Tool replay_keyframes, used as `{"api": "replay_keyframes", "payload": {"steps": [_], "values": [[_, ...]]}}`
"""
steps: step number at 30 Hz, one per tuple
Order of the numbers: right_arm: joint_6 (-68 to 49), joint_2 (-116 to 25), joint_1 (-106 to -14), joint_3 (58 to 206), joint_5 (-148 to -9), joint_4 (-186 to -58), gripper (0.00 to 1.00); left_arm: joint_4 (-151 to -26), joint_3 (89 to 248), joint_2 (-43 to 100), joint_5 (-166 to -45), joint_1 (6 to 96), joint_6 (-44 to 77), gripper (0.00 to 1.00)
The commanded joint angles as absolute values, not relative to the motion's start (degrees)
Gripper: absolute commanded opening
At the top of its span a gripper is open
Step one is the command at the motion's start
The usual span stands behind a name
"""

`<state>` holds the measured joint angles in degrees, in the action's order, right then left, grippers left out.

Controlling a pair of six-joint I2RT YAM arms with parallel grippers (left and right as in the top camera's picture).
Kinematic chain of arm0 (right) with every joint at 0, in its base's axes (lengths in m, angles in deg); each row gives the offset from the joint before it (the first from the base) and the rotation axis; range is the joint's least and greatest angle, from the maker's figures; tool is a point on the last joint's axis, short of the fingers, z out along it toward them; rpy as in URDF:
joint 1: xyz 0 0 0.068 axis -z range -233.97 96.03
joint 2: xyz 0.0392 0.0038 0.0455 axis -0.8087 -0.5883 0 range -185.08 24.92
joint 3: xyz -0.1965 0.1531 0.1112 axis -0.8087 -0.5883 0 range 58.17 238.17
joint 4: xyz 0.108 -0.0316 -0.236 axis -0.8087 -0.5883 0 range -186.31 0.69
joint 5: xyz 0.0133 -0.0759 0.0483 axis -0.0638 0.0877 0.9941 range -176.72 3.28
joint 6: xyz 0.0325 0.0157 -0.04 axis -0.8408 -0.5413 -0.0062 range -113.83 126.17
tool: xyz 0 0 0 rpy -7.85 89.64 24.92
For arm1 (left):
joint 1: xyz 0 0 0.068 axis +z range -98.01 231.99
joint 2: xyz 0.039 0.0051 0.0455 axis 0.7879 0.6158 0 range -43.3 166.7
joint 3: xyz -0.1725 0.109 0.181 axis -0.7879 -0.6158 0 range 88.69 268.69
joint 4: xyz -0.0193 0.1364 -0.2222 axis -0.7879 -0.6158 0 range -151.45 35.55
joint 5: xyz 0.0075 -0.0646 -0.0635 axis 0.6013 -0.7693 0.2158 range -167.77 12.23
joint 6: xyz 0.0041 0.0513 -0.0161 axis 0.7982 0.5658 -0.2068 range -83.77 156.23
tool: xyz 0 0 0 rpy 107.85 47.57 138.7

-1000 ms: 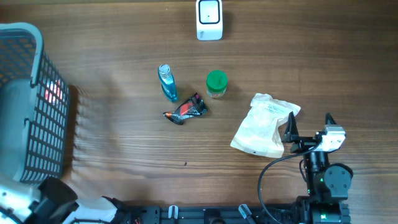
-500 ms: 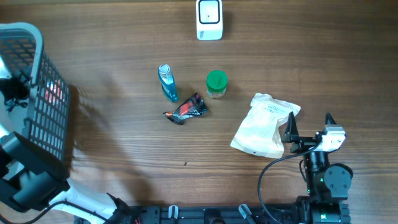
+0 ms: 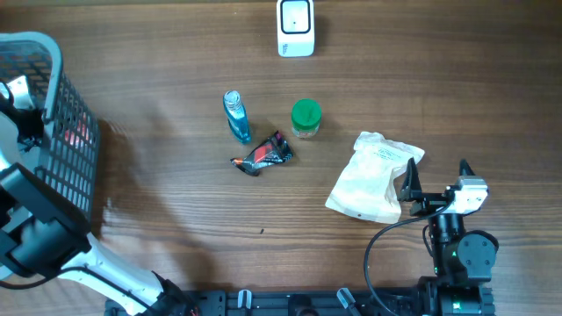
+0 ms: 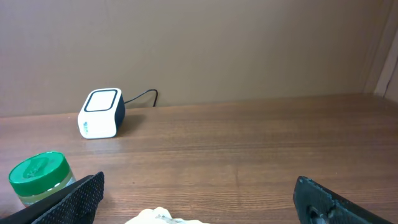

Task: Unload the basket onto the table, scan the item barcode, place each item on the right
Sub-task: 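Reach the left gripper into the basket and grasp the Kleenex tissue pack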

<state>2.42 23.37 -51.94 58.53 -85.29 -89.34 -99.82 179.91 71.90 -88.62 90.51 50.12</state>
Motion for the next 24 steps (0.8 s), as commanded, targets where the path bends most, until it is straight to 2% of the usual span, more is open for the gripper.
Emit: {"api": "replay_keyframes", "payload": {"steps": [1,8,12,17,22,24], "values": [[3.0,23.7,-52.2,58.5,-85.0,-89.2,1.0,-99.0,179.6,75.1,-90.5,90.1,51.3,1.0],[3.0,23.7,-52.2,58.5,-85.0,-89.2,1.0,-98.8,179.6,80.1,-89.0,90.1,52.0,1.0],[3.0,23.7,-52.2,58.5,-85.0,-89.2,1.0,-97.9,179.6,80.0,-74.6,90.2,41.3,1.0],[3.0,23.7,-52.2,58.5,-85.0,-89.2,1.0,-100.3,179.7,79.8,-63.9,91.1,28.5,1.0],[3.0,23.7,-52.2,58.5,-85.0,-89.2,1.0,-100.5,179.7,78.8,-65.0,91.1,27.6,1.0],[3.0,23.7,-52.2,58.5,-85.0,-89.2,1.0,-100.1,179.7,78.7,-67.5,91.1,27.6,0.92]]}}
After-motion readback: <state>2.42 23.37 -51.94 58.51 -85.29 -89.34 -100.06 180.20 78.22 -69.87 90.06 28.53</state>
